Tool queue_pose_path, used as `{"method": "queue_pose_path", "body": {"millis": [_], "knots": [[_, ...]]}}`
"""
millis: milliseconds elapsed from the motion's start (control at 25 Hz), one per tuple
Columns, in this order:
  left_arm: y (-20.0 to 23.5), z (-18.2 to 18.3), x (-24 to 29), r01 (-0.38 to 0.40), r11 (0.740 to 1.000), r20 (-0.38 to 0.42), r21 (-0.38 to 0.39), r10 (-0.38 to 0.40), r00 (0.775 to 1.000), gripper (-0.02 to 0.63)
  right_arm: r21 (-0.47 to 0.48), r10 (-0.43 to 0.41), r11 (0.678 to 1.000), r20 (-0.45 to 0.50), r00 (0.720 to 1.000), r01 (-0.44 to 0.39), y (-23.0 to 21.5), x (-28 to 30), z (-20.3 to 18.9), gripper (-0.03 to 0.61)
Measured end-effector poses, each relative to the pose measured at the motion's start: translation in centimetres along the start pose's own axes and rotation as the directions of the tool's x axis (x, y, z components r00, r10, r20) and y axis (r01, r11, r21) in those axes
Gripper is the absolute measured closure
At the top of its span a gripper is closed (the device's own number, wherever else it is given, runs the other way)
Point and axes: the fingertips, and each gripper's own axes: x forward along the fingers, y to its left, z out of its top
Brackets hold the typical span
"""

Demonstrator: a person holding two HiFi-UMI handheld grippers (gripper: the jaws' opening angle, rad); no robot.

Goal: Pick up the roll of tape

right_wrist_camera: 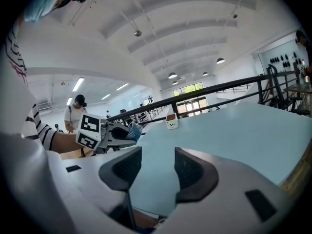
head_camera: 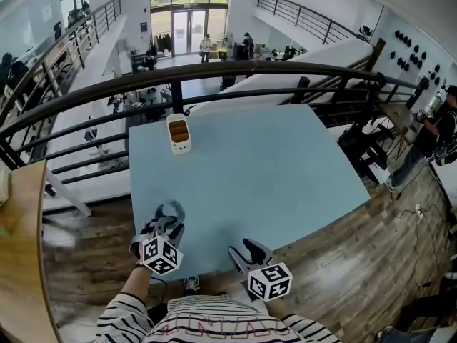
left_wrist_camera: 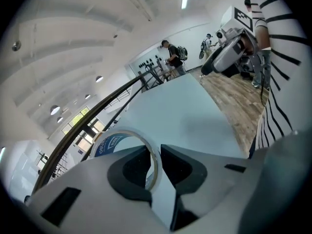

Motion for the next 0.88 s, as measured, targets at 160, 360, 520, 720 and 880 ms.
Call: {"method": "queue_pose_path", "body": {"millis": [160,360,520,720,880], "knots": [[-1.2,0.6,-2.8,-0.057,0.996,0.021,-0.068,0.059,0.998,0.531,-0.037,0.045,0.998,0.001,0.999,-0.045,1.1,-0.1,0.1,0.359],[-2.7,1.5,-5.7,-0.135,0.979,0.038,-0.153,0.142,0.989,0.531,-0.083,0.094,0.992,-0.004,0.996,-0.094,1.7,-0.5,0.3,0.378],[-4.3,1.6,-8.0,-0.191,0.957,0.043,-0.219,0.205,0.978,0.531,-0.121,0.121,0.985,-0.002,0.993,-0.12,2.4,-1.0,0.1,0.428],[-6.5,1.7,-9.9,-0.22,0.931,0.038,-0.293,0.241,0.97,0.531,-0.15,0.151,0.977,0.0,0.989,-0.149,2.9,-1.6,-0.1,0.493],[-7.9,1.1,-11.6,-0.248,0.906,0.024,-0.344,0.272,0.962,0.531,-0.164,0.167,0.972,-0.007,0.986,-0.165,3.7,-2.1,-0.4,0.518]]}}
